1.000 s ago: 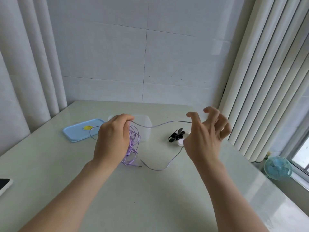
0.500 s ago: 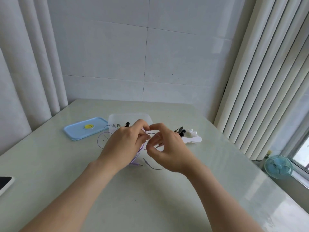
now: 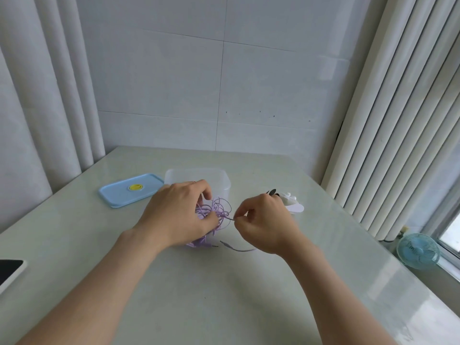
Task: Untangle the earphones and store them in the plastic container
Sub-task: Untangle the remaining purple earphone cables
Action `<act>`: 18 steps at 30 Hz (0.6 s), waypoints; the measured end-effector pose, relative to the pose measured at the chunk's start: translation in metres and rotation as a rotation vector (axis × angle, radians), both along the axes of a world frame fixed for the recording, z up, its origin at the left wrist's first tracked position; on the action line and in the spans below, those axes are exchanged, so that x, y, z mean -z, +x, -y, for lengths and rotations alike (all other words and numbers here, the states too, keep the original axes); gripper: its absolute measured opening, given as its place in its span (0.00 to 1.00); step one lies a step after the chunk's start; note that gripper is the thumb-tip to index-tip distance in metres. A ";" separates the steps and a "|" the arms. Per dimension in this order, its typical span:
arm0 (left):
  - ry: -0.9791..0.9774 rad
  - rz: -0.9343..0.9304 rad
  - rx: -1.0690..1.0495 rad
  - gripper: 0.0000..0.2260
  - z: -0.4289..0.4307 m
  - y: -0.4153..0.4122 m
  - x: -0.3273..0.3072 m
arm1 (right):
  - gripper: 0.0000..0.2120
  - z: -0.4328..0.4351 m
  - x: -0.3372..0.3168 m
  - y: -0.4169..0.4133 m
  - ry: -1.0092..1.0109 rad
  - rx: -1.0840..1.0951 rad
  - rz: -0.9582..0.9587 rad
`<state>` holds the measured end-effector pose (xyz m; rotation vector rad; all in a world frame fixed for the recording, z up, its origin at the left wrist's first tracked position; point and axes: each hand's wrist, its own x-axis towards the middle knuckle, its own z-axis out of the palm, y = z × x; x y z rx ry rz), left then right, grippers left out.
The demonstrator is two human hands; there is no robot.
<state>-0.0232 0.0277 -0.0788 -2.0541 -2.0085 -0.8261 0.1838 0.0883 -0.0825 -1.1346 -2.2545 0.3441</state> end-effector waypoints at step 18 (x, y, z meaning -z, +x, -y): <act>-0.227 0.384 0.044 0.19 -0.007 -0.014 -0.004 | 0.06 0.003 0.003 -0.009 -0.329 -0.097 -0.196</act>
